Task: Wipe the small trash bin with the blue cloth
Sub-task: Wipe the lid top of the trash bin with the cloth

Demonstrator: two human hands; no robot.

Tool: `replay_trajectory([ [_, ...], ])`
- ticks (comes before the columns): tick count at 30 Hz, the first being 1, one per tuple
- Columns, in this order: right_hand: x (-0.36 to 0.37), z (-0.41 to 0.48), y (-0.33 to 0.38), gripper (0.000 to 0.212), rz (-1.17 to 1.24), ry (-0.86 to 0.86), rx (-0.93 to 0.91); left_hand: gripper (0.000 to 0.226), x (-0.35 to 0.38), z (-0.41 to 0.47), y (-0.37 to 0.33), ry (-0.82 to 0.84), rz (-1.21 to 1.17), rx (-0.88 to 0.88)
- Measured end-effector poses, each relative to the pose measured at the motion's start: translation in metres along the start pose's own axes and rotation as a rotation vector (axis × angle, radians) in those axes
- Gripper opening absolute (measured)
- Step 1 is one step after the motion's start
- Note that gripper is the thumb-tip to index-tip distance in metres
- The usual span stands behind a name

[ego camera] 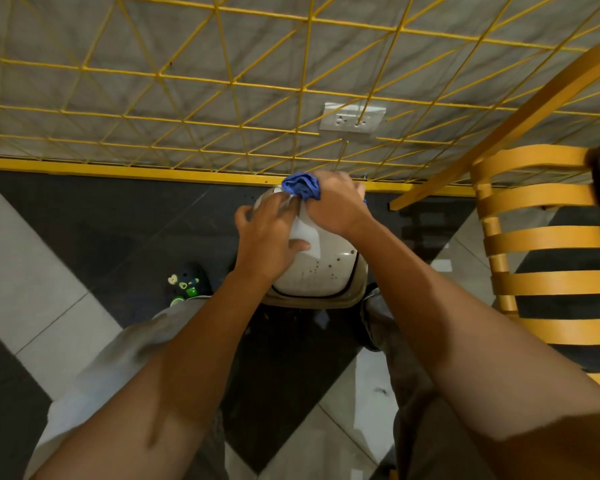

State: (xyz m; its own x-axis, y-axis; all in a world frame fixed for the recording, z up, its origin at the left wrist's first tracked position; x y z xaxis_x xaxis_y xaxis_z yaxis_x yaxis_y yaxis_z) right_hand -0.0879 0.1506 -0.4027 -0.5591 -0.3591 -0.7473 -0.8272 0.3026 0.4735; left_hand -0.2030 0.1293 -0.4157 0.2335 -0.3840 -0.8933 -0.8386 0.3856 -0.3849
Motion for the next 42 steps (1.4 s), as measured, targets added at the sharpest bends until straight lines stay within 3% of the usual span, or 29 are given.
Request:
replay_trajectory([
  [4,-0.007,-0.008,-0.016,0.021,0.007,-0.013,-0.009,0.076,0.001,0.001,0.003,-0.006,0.017,0.006],
  [9,-0.021,-0.013,-0.046,0.034,0.04,-0.059,0.163,0.076,0.001,0.0,0.002,-0.029,0.0,0.009],
  [19,-0.009,-0.054,-0.043,0.058,-0.063,-0.011,-0.087,0.076,0.002,0.003,0.004,-0.003,-0.003,0.002],
  [25,-0.021,-0.059,-0.062,0.061,0.036,-0.03,0.022,0.077,0.002,0.006,0.002,0.032,0.001,-0.022],
  [28,-0.007,-0.061,-0.059,0.068,-0.072,0.011,0.048,0.077,0.002,0.005,0.001,0.032,0.042,-0.031],
  [34,0.011,-0.097,-0.059,0.068,-0.239,0.011,-0.018,0.077,-0.001,0.005,0.0,0.015,0.082,-0.011],
  [42,0.045,-0.13,-0.065,0.06,-0.236,0.128,0.041,0.075,-0.001,0.005,0.001,0.025,0.07,-0.024],
])
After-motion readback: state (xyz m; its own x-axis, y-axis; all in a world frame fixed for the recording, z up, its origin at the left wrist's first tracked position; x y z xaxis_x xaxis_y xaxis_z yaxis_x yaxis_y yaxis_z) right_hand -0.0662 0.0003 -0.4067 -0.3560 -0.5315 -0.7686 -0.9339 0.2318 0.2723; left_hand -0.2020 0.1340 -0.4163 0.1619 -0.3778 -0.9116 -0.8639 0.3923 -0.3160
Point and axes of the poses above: each hand's wrist, its own z-axis towards the middle knuckle, its own x-axis out of the palm, y = z × x, the point moved 7 cm from there along z, towards the middle knuckle, and after that the axes turned 9 degrees about y, right-handed, at the moved point
